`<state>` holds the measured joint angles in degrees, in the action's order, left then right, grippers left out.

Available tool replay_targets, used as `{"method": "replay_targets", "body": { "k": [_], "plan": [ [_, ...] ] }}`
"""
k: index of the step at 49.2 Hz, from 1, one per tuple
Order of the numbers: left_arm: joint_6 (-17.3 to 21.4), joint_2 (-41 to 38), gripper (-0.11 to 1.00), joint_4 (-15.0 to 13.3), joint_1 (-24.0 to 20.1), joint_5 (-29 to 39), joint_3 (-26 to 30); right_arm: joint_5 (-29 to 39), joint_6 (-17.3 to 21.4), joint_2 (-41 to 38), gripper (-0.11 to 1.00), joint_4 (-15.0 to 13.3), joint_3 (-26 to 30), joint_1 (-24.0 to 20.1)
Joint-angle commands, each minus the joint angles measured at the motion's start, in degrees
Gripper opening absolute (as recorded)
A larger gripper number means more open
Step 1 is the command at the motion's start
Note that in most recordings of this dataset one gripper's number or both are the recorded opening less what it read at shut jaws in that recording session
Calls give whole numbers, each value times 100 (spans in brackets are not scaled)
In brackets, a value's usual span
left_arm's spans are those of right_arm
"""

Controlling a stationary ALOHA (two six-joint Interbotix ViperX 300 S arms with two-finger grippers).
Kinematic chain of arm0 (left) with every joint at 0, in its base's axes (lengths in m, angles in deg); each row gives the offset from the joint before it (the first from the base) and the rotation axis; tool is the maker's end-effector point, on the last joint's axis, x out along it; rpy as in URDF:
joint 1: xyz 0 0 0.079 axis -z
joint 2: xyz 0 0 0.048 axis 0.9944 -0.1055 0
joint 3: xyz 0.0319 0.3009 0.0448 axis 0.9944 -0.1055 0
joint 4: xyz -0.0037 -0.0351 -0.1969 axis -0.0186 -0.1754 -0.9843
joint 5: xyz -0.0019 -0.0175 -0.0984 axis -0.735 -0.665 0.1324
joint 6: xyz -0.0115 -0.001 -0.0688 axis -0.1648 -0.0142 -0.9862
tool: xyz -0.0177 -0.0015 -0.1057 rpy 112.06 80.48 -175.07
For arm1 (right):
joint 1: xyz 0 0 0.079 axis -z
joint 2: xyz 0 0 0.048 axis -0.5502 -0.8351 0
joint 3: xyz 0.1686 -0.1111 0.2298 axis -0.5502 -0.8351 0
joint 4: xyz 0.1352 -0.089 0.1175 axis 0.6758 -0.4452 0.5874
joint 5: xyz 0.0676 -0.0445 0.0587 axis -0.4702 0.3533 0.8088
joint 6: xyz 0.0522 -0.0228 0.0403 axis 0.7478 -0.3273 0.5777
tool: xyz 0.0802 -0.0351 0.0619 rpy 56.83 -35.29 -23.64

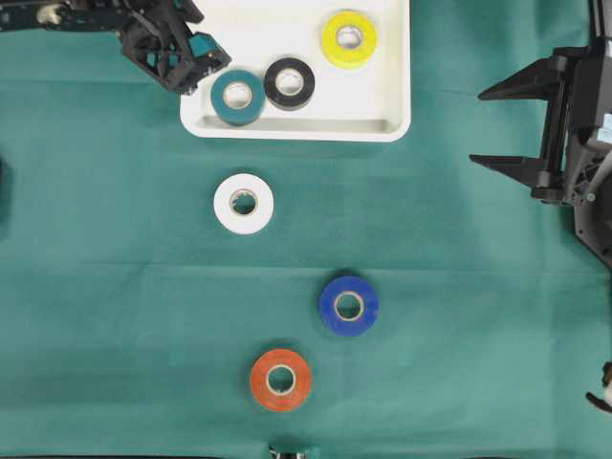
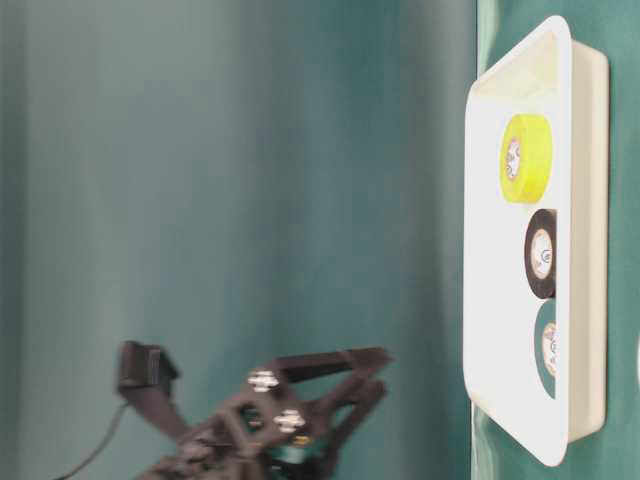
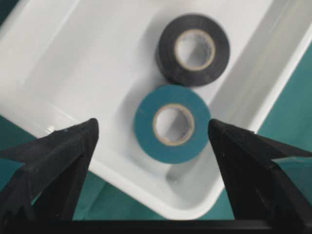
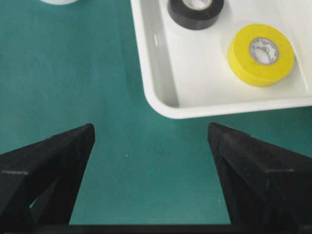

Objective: Pick up the tape from a random location and place it into the white case.

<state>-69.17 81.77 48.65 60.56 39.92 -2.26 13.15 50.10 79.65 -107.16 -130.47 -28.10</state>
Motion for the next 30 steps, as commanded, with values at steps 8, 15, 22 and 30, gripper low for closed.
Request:
{"method": "replay_targets", "body": {
  "k": [8, 15, 22, 30],
  "plan": [
    [229, 773, 99, -9, 35, 457, 439, -26, -18, -26, 89, -18, 123, 26],
    [272, 1125, 99, -9, 53, 624, 439, -18, -18, -26, 89, -26, 123, 26],
    [272, 1283, 99, -9, 44, 624, 325, -26, -18, -26, 89, -44, 123, 18],
    [272, 1301, 99, -9, 97, 624, 308, -35, -18, -26, 89, -44, 141, 26]
  ]
}}
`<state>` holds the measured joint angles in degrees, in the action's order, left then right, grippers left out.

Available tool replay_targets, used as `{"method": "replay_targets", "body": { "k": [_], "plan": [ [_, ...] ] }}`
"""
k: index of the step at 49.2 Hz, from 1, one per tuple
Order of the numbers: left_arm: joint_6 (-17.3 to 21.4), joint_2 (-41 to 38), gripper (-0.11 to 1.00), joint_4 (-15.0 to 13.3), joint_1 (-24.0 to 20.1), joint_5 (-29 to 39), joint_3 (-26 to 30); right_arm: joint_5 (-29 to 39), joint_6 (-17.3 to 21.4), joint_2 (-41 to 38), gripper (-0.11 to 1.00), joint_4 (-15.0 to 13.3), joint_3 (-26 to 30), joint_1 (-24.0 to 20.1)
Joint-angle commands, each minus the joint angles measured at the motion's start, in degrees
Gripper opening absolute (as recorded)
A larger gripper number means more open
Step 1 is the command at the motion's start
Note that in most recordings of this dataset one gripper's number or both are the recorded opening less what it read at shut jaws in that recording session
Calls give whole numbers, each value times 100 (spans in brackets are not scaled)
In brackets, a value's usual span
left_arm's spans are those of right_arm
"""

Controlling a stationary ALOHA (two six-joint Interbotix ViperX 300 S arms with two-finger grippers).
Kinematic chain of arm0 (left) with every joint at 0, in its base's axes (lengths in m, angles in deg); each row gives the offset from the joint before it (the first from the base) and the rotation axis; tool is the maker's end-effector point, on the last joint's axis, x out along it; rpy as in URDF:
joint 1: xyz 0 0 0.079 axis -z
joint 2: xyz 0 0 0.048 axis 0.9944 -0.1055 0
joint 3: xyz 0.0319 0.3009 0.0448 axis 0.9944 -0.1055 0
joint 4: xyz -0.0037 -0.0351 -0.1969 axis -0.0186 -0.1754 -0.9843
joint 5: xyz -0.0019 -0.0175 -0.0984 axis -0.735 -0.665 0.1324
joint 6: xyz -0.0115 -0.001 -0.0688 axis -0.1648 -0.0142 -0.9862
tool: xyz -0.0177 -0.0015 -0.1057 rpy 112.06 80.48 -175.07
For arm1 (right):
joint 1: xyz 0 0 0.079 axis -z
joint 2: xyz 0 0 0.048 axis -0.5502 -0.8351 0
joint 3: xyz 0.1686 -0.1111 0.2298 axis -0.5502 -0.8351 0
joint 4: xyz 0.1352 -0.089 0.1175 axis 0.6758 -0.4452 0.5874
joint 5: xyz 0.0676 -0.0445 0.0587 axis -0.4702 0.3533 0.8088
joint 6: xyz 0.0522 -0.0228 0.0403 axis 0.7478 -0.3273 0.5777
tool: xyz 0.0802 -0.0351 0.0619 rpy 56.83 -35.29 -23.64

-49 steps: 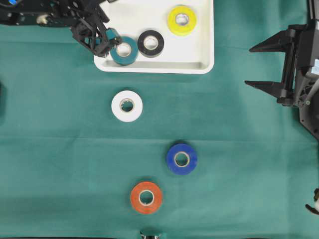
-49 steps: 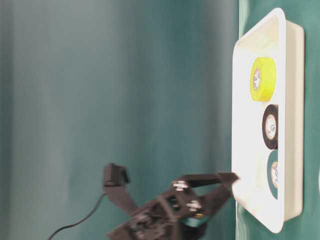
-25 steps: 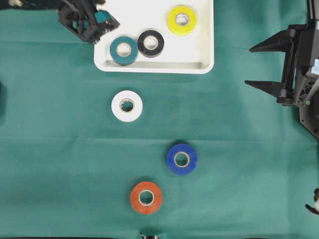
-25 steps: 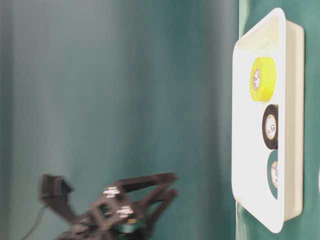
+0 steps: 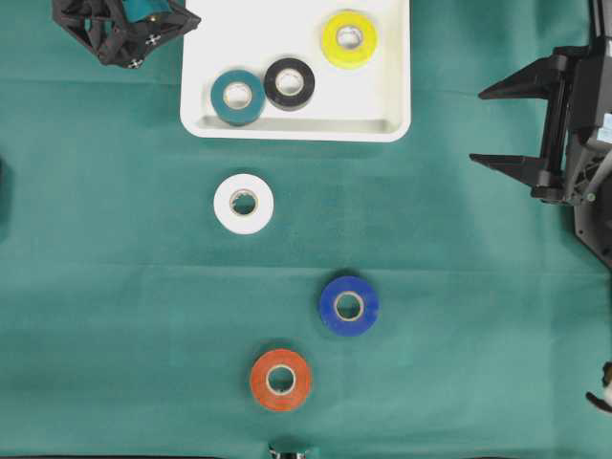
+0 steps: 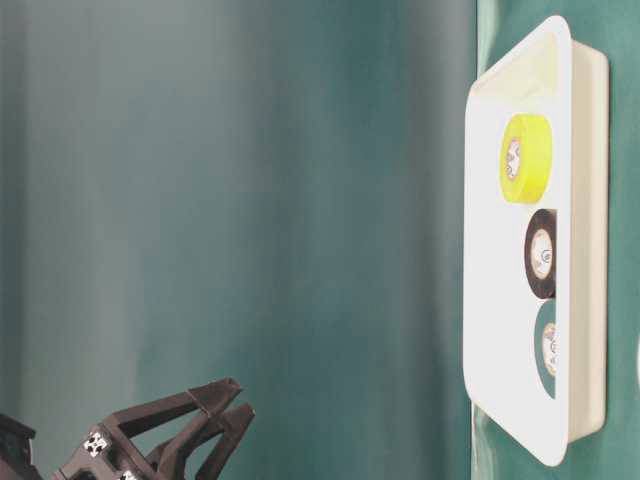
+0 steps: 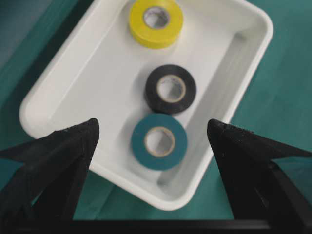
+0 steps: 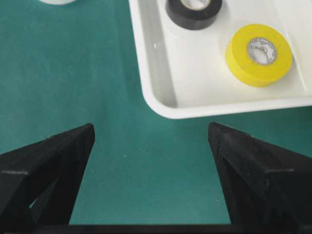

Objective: Pick up the tape from a random location and place it into the white case.

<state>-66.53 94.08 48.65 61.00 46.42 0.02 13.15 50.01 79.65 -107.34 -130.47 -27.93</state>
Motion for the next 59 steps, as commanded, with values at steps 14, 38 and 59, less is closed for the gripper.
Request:
{"method": "replay_targets", "body": {
  "k": [14, 38, 59],
  "plan": [
    [-26, 26, 99, -9, 642, -44, 105, -26, 0, -18, 89, -26, 149, 9],
    [-26, -26, 99, -9, 2127, -316, 114, -18, 9, -18, 89, -26, 193, 18],
    [-18, 26, 99, -9, 1995, -299, 79, -18, 26, -18, 89, -18, 202, 26]
  ]
}}
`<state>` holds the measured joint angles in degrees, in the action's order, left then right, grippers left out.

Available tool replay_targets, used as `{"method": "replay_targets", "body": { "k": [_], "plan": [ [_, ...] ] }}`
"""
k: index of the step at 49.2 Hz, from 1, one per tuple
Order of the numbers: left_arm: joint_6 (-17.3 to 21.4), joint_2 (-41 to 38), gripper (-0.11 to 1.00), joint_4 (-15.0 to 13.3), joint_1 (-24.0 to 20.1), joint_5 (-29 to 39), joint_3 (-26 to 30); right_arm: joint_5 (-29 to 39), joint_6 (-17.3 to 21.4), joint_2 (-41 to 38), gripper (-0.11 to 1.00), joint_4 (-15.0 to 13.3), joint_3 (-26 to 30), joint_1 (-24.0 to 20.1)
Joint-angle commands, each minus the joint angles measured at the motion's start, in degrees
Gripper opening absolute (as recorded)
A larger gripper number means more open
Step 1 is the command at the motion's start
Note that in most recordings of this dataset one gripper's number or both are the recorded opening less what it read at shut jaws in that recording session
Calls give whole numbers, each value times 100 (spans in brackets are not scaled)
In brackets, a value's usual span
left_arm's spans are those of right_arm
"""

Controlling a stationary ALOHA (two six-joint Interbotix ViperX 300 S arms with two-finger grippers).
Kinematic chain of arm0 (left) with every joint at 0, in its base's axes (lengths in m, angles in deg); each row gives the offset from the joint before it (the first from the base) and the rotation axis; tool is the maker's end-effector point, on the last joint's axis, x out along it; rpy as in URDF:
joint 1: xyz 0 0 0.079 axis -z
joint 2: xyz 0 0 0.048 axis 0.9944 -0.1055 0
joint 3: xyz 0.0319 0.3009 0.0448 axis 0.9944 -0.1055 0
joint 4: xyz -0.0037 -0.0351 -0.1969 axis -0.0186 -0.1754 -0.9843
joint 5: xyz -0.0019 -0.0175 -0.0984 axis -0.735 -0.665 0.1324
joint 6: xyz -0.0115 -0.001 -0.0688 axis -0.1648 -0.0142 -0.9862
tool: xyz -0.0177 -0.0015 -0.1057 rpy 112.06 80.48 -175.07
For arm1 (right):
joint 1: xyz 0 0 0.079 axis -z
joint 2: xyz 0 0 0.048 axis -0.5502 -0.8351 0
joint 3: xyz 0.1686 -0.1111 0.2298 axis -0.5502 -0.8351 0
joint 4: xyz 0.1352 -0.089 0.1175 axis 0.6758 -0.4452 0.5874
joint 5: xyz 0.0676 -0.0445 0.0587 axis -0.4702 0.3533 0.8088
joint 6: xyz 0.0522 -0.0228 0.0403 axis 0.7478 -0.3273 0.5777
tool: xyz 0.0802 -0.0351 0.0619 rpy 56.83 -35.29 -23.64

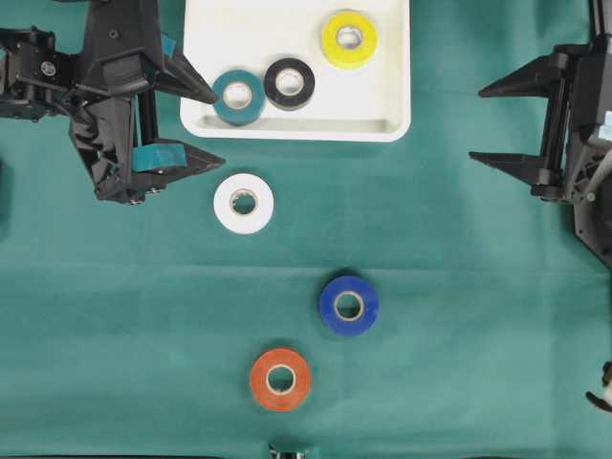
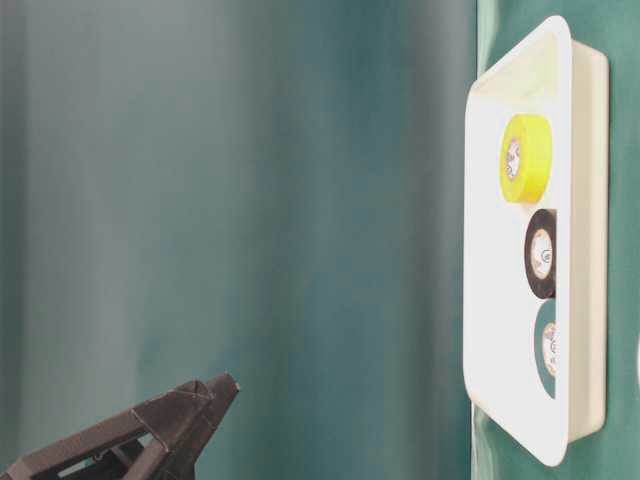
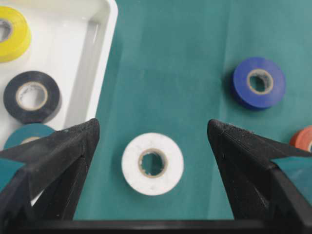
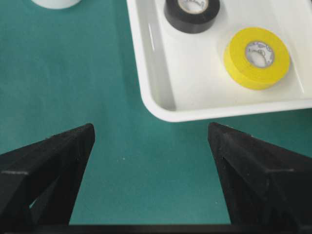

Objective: Pick up the tape from a random location and place it into the white case.

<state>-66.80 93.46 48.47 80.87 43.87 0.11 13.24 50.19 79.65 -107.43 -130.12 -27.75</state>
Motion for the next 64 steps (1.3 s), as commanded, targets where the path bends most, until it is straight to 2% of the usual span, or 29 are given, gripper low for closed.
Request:
{"method": "replay_targets", "body": {
  "k": [1, 18, 28, 34, 45, 64],
  "plan": [
    [9, 88, 99, 9, 18, -35, 62, -26, 9, -18, 89, -9, 167, 0],
    [9, 483, 99, 9, 44, -70, -237, 62, 9, 35, 89, -9, 211, 9],
    [18, 967, 99, 9, 53, -404, -589, 44, -18, 141, 89, -9, 229, 9],
    [79, 1345, 99, 9, 53, -589, -809, 62, -26, 264, 89, -18, 229, 9],
    [448, 2013, 99, 9, 53, -844, -1292, 105, -70, 527, 89, -44, 202, 9],
    [501, 2549, 99, 9, 53, -1222, -2004, 246, -62, 668, 89, -53, 167, 9]
  ]
}}
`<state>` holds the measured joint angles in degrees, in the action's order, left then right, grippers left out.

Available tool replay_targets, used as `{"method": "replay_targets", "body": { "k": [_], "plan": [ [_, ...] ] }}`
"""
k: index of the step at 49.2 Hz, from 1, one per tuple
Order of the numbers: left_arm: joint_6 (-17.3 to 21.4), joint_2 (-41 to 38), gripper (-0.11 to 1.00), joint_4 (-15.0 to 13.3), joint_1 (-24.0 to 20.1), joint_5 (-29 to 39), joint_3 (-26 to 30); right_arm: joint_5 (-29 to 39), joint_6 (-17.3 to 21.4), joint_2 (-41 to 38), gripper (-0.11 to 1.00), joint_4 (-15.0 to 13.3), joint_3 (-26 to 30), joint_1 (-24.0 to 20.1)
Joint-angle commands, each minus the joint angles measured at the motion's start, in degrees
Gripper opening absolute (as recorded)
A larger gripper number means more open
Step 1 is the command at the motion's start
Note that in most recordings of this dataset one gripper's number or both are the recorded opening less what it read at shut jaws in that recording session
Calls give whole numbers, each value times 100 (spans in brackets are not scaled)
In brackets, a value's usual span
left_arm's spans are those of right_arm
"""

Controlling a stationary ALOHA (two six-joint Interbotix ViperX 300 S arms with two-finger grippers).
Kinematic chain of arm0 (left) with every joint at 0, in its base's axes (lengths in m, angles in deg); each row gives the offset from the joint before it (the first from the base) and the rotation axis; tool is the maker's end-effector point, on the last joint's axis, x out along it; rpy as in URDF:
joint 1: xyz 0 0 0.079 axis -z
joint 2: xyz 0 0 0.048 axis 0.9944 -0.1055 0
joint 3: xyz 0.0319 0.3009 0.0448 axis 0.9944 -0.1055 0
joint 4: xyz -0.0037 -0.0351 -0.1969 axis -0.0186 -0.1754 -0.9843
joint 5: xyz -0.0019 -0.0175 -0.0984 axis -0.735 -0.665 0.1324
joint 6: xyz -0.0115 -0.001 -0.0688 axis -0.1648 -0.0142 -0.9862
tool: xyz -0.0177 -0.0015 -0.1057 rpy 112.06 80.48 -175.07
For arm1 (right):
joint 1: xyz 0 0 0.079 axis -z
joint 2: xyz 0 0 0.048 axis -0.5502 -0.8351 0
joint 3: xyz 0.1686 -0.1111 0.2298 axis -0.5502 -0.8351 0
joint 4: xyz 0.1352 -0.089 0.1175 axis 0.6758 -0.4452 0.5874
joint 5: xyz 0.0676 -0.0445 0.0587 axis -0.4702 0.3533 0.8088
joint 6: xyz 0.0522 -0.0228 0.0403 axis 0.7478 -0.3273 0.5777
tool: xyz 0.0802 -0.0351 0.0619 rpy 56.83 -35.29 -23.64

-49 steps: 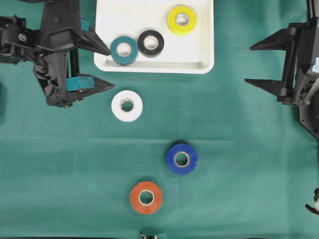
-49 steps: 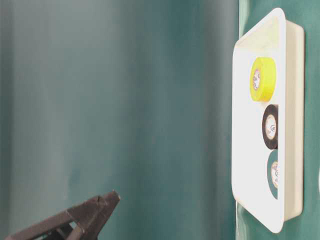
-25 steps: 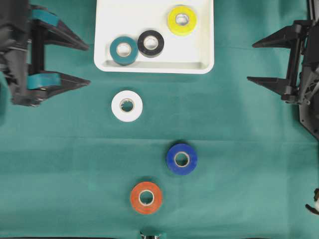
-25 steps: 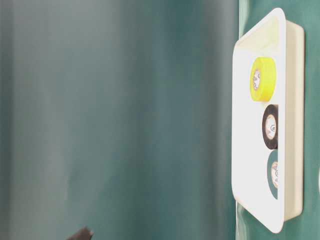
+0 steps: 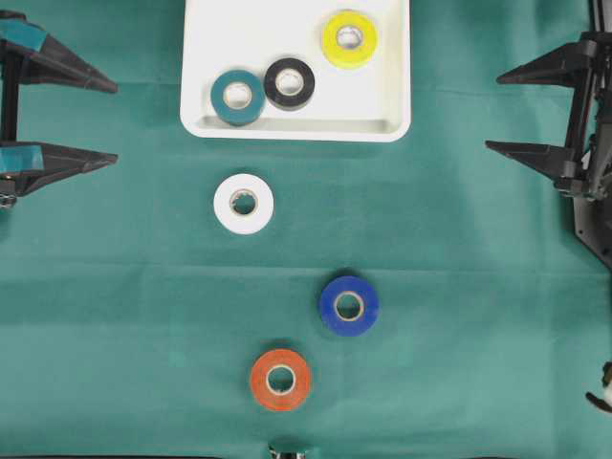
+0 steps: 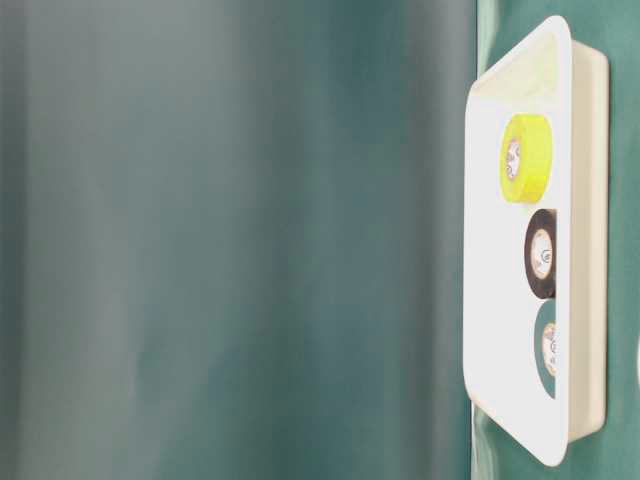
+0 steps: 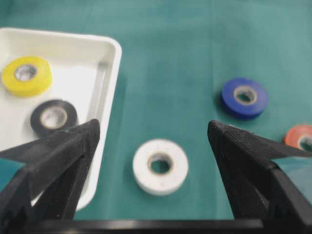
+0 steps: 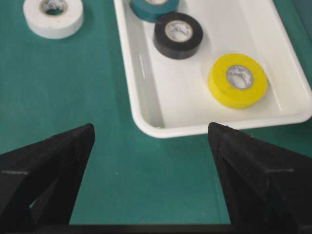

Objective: Pick up the tape from a random location and place it into the white case.

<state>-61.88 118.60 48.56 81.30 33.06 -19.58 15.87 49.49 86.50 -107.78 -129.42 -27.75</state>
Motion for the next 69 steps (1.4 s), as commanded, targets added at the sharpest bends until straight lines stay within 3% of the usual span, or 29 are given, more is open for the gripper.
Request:
{"method": "replay_targets", "body": {
  "k": [1, 31, 69],
  "plan": [
    [0, 44, 99, 0, 0, -167, -79, -18, 9, -18, 89, -18, 97, 9],
    [18, 185, 99, 0, 9, -1582, -1266, -185, 9, -18, 89, -18, -44, 9],
    [9, 185, 99, 0, 9, -1819, -1512, -185, 26, -26, 89, -26, -53, 9]
  ]
}}
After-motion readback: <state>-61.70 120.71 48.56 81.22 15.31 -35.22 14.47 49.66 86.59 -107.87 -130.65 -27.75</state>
